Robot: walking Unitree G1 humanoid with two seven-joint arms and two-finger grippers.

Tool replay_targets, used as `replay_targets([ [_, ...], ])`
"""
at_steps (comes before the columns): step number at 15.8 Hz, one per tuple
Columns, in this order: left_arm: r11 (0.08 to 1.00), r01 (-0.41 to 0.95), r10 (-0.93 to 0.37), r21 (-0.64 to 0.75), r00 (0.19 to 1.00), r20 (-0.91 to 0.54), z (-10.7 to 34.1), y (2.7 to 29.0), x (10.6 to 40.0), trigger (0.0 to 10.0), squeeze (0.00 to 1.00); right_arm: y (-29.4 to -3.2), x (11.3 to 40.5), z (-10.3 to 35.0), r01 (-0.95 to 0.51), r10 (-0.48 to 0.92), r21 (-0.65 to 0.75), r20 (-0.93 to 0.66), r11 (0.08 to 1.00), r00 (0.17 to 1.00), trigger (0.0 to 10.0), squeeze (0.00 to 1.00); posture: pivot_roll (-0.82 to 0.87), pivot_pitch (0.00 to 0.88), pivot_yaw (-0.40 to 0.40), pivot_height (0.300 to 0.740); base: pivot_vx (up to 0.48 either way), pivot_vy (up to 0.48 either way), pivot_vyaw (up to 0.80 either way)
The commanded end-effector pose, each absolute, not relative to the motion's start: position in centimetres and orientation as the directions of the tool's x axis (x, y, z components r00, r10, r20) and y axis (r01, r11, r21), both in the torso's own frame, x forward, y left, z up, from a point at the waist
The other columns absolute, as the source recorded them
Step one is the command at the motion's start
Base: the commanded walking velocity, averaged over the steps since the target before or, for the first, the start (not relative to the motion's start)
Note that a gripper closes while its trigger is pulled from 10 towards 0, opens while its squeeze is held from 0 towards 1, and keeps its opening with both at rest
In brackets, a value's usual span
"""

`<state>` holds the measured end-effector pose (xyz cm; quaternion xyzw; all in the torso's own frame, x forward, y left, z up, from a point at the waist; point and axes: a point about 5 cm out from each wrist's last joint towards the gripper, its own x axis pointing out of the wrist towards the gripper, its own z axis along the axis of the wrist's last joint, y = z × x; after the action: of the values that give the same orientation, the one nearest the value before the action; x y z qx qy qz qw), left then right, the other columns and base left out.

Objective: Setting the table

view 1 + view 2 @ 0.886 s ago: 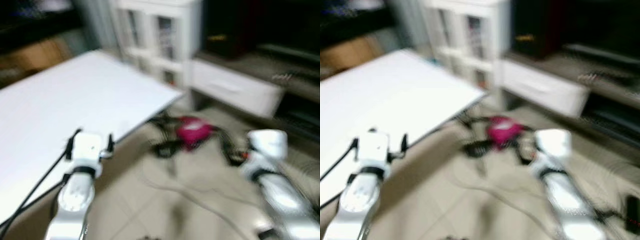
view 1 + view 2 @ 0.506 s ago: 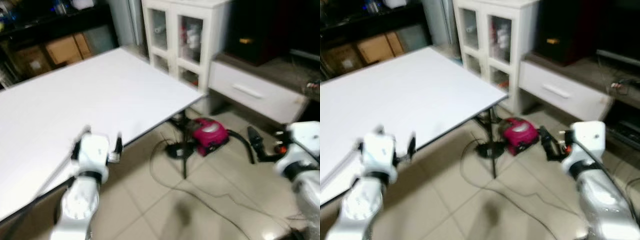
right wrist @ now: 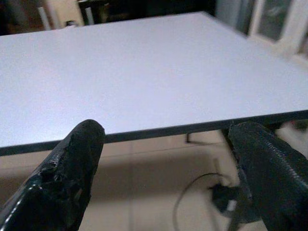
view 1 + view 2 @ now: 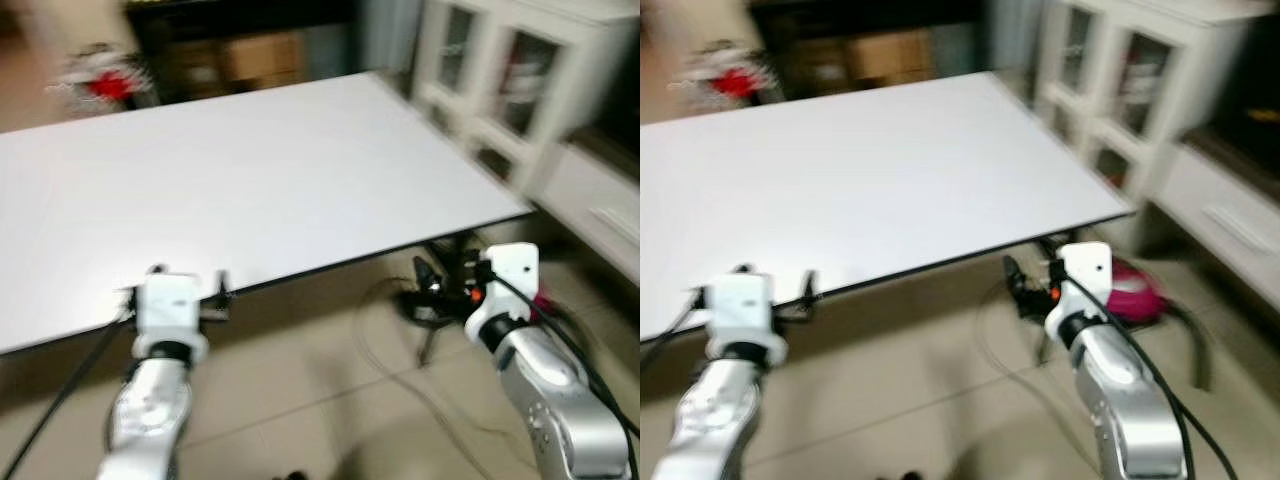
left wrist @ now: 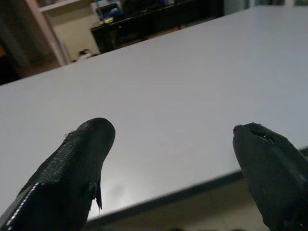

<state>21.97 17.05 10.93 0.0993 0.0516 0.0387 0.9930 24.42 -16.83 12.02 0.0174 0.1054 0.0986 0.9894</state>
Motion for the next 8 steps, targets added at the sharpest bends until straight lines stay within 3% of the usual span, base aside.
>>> replay_targets([
  [1,0.969,-0.108,0.123,0.222,0.991,-0.054,11.5,17.3,21.8,10.0,0.0,-16.0,24.9,11.9,-0.229,0.239,0.072,-0.197,0.971,0.951,10.0,1.0,-0.15,0.017,0.058,0.74,0.0,0.0,0.8],
  [8,0.975,-0.107,0.108,0.196,0.994,0.008,12.3,16.6,21.1,10.0,0.0,-15.0,25.3,12.1,-0.267,0.271,0.05,-0.175,0.962,0.947,10.0,1.0,-0.12,0.014,0.028,0.74,0.0,0.0,0.8],
])
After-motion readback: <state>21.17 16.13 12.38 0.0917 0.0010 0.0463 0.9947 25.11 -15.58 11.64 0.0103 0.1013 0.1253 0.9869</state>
